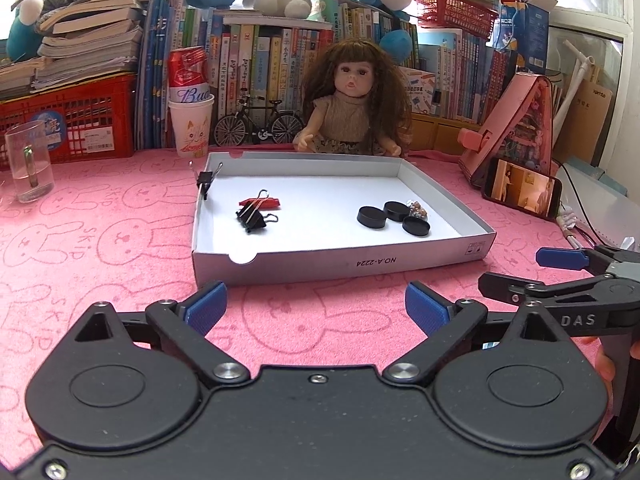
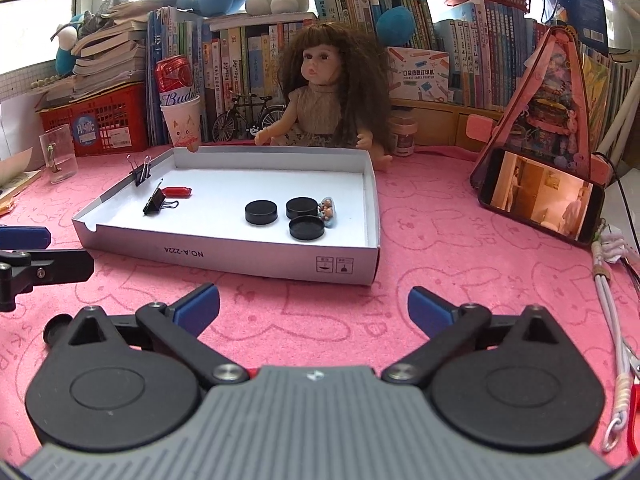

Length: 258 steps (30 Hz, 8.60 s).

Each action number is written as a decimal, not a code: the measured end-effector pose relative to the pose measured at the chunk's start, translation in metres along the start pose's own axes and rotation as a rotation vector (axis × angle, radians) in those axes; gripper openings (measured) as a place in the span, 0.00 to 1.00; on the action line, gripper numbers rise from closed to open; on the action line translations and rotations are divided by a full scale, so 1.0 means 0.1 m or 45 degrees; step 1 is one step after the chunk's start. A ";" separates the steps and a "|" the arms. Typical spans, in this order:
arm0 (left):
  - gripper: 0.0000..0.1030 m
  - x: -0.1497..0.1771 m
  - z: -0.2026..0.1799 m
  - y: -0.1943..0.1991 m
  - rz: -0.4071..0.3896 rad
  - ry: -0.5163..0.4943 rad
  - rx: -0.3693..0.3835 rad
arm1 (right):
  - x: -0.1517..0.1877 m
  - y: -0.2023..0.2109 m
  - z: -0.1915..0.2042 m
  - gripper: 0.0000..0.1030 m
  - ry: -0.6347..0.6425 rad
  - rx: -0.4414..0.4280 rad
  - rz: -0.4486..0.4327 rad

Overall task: Organize rigid objects
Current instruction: 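Move the left tool to a black lid while the right tool approaches the red cylinder, then grasp the black lid with the left tool while the right tool grasps the red cylinder, then carry the black lid and red cylinder over the white tray with both tools, then open both tools to release the lid and red cylinder into the tray, then withdraw both tools from the tray toward the remaining items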

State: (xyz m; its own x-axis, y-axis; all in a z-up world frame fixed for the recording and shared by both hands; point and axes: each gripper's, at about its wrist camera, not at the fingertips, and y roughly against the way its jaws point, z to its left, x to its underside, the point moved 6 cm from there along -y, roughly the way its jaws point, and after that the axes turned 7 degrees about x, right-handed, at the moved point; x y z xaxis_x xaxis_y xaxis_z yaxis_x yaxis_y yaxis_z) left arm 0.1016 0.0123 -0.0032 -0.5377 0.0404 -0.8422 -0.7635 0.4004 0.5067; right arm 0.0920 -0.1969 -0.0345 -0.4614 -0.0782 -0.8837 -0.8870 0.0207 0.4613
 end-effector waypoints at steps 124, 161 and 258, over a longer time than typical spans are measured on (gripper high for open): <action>0.29 0.34 -0.25 0.09 0.005 -0.021 -0.054 | 0.29 0.19 0.27 0.48 -0.029 0.194 0.017; 0.29 -0.64 0.44 -0.78 0.018 0.133 -0.115 | -0.50 -0.60 0.11 0.48 -0.068 0.063 0.048; 0.81 0.24 -0.22 0.13 0.092 -0.092 0.085 | 0.09 0.22 0.19 0.92 0.196 -0.138 -0.009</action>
State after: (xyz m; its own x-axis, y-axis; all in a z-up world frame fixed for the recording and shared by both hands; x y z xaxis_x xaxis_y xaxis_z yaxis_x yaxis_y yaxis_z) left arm 0.0705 -0.0018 -0.0128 -0.5611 0.1363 -0.8165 -0.6970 0.4544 0.5548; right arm 0.0678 -0.1781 -0.0332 -0.4397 -0.2300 -0.8682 -0.8792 -0.0874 0.4684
